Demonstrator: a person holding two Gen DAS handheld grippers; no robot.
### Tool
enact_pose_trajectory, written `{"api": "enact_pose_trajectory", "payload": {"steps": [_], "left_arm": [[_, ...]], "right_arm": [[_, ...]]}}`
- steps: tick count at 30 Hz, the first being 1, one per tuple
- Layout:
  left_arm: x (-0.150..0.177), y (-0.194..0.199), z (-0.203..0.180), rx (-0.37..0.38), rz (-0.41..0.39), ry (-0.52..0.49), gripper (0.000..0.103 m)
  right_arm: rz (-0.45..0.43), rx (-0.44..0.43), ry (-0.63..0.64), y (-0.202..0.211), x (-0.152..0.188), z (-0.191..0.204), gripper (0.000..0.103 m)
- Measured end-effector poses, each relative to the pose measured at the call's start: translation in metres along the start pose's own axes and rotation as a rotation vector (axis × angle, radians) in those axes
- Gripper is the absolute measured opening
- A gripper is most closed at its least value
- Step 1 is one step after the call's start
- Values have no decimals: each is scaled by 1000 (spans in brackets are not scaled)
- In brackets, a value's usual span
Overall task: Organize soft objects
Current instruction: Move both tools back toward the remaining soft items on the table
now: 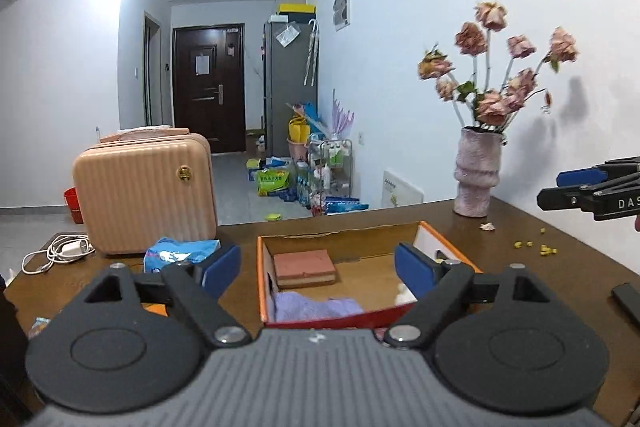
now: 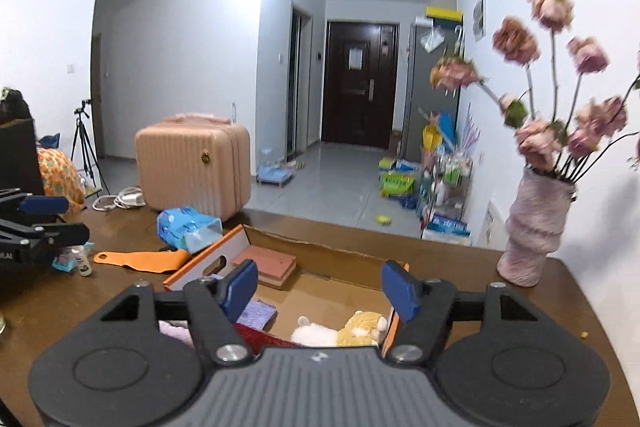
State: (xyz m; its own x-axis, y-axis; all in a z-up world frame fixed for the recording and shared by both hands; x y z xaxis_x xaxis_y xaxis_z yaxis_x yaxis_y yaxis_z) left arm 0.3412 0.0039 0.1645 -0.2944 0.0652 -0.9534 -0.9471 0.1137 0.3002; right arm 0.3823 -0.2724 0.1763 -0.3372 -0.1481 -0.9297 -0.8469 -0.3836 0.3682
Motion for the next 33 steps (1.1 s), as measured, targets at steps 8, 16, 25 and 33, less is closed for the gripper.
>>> {"api": "enact_pose_trajectory", "payload": {"steps": [8, 16, 25, 33], "left_arm": [[45, 70, -25, -4, -46, 9, 93], [118, 112, -57, 13, -28, 4, 99], [166, 91, -65, 37, 123, 39, 99], [166, 47, -79, 93, 186, 73, 98]], "right_arm": [[-100, -29, -16, 63, 40, 26, 68], [-195, -39, 15, 111, 115, 64, 74], [-69, -47, -97, 98, 192, 66, 73], [-47, -31, -196, 69, 199, 33, 73]]}}
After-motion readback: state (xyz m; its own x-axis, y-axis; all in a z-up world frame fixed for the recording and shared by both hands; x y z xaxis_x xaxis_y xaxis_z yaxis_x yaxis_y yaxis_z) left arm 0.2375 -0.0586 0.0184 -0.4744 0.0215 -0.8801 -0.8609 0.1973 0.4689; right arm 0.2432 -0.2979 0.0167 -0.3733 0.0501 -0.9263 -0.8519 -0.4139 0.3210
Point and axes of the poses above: each gripper's, at about its wrist camera, not at the fingertips, and y roughly against the way its jaws point, z to its left, x to its underside, the point moved 7 cm from there along -y, roughly the way its jaws point, and after that the axes turned 4 degrees about -x, right-handed, at the moved point
